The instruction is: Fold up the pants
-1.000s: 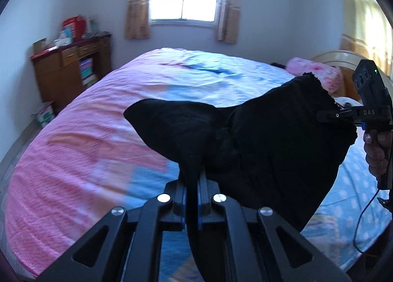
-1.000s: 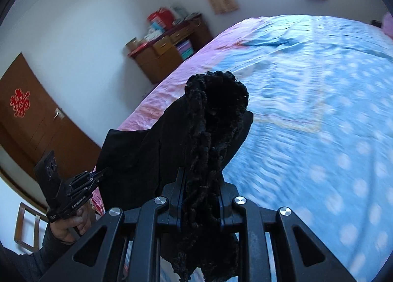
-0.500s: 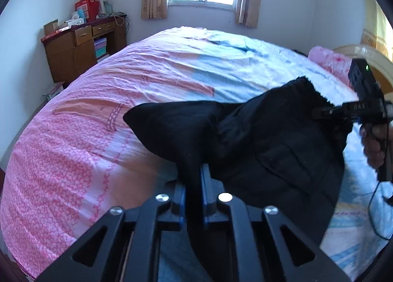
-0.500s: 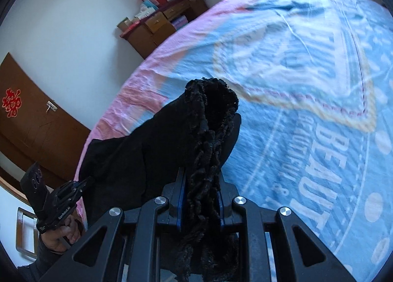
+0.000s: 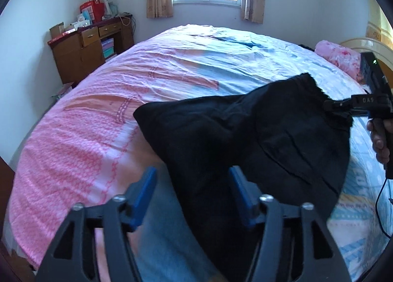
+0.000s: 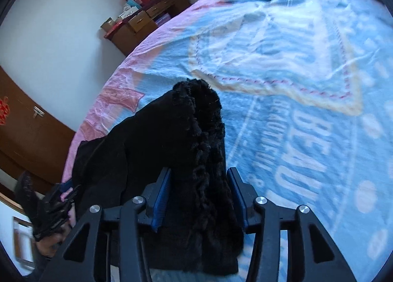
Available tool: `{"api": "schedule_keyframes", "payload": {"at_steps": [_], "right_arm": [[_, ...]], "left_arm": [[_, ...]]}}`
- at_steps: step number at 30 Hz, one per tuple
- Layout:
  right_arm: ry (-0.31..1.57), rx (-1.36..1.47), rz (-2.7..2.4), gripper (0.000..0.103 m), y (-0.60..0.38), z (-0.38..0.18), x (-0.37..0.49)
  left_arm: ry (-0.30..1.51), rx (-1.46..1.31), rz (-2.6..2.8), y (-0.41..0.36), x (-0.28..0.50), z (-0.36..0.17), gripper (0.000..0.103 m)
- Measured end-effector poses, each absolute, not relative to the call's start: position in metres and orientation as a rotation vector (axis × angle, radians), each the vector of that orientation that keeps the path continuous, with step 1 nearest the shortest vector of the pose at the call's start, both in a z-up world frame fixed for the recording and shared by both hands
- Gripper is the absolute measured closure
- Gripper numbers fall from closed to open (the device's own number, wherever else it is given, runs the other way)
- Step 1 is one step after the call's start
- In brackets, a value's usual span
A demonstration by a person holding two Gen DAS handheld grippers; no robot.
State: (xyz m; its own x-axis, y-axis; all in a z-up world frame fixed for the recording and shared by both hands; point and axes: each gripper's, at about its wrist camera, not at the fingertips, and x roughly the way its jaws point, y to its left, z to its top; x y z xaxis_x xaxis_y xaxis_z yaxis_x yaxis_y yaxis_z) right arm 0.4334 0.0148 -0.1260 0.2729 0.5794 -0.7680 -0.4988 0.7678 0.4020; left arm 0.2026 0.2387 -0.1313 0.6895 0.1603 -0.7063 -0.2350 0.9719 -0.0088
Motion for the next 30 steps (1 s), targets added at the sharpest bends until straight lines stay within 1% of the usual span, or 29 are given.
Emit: {"api": "schedule_keyframes", "payload": {"at_steps": [4, 8, 11, 14, 20, 30], "right_arm": [[0.969, 0.023, 0.639, 0.051, 0.002, -0.097, 0.399], [0.876, -0.009, 0.601, 0.050, -0.008, -0.069, 0.346], [0.825, -0.024, 0.607, 0.050, -0.012, -0.058, 0.307], [0.792, -0.015, 0.611, 0.045, -0.017, -0.052, 0.269], [0.733, -0.048, 0.608, 0.044, -0.021, -0.045, 0.218], [0.670, -0.039, 0.584, 0.044, -0.032, -0.028, 0.173]], "left_arm": [[0.747, -0.117, 0.208, 0.229, 0.178, -0.116, 0.036], [0.711, -0.126, 0.200, 0.216, 0.155, -0.101, 0.036], [0.688, -0.128, 0.190, 0.205, 0.136, -0.091, 0.032], [0.674, -0.114, 0.178, 0.194, 0.123, -0.085, 0.032], [0.647, -0.108, 0.145, 0.176, 0.106, -0.078, 0.029], [0.614, -0.106, 0.088, 0.155, 0.093, -0.067, 0.028]]}}
